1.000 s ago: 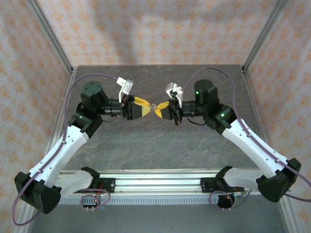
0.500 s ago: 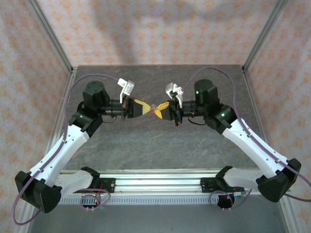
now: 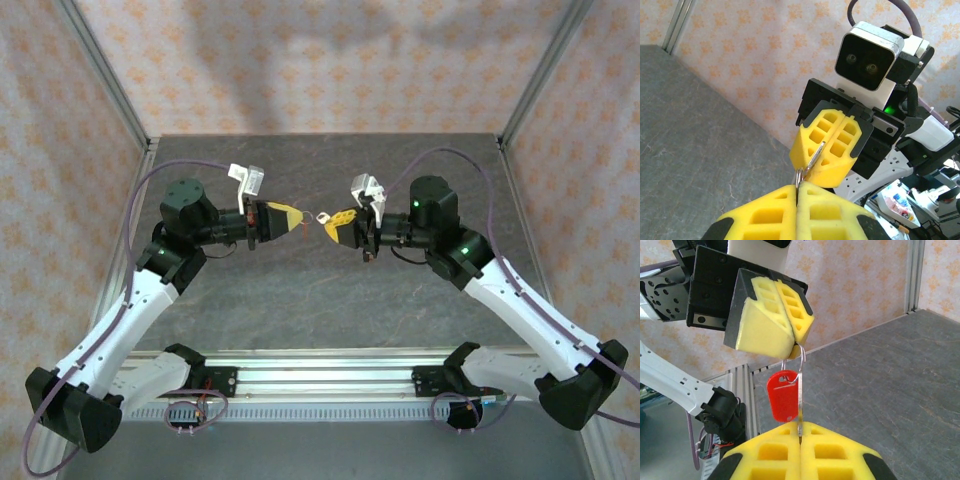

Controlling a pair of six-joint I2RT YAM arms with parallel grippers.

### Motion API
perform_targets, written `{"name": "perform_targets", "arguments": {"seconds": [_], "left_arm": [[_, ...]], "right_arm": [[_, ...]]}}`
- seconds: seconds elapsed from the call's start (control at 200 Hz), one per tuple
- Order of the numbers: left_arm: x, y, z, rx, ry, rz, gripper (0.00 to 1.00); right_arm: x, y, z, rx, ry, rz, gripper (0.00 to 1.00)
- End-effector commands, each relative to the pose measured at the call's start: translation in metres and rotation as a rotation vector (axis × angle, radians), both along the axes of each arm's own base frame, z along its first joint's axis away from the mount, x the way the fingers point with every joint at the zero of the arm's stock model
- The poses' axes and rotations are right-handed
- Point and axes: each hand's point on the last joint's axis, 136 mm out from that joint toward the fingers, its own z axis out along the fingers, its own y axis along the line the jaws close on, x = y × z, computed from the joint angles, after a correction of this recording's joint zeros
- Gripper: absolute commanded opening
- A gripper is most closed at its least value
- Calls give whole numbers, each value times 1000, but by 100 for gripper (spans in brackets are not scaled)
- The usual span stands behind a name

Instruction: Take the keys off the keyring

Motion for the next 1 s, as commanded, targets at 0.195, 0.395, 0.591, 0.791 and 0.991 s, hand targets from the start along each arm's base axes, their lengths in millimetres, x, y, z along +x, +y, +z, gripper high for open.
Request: {"name": "perform_targets", "arguments": {"seconds": [0.195,0.395,0.591,0.791,0.991], "left_arm": [[14,15,-5,68,-48,148,0],[39,35,-41,192,15,331,0],[65,60,-104,299,124,532,0],[85,81,-179,359,248,695,0],[99,97,-238,394,328,817,0]], "right_arm": [[9,-3,10,15,-11,-74,0],[27,-14,-18,-32,74,-193,0],[53,-30,-71,-109,189,-382,0],[67,-42,-126,-151,292,-510,0],[71,-48,-168,-174,372,-575,0]]}}
